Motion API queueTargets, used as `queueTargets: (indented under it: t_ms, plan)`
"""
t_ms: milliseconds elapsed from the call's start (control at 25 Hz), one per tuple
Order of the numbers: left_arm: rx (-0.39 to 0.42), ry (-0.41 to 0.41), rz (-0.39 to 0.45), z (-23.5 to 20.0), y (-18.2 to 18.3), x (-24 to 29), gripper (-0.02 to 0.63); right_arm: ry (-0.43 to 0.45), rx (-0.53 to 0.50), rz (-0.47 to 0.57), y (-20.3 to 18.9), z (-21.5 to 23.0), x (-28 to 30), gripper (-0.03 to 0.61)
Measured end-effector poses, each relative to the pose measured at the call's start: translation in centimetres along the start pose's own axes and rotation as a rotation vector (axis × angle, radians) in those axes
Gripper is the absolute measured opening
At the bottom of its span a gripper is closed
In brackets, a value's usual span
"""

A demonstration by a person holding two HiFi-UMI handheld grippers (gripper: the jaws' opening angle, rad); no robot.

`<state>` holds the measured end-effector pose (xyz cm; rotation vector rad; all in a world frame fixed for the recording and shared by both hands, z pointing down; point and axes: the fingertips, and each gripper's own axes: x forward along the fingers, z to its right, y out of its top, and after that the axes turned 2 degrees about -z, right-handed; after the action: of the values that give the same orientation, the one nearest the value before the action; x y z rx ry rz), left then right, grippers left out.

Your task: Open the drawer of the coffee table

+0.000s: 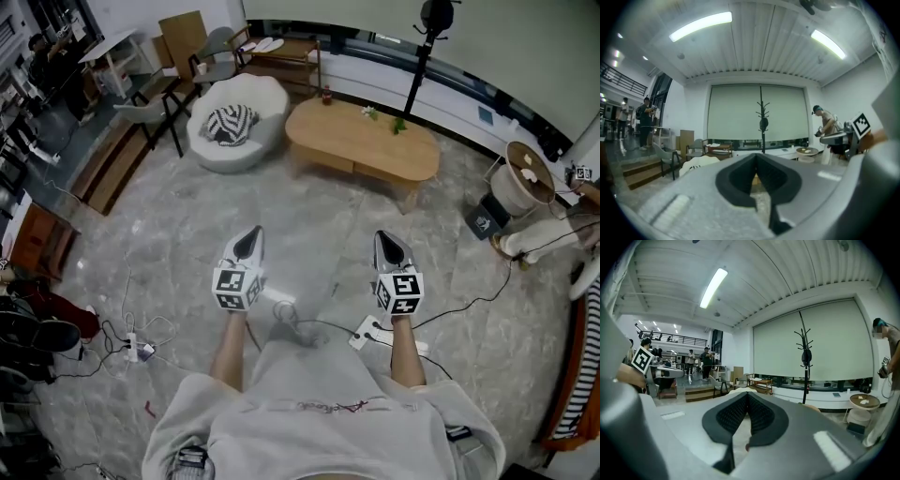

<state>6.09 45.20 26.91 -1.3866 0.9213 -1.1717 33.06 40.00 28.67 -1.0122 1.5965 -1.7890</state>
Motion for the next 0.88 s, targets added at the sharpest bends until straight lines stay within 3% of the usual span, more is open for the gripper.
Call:
queueTargets:
  t_ms: [880]
  plan:
    - [-0.022,0.019,-0.019,-4.2,-2.3,6.1,-0.002,0.056,-0.016,-0.013,-0.4,1.4,7.7,0.002]
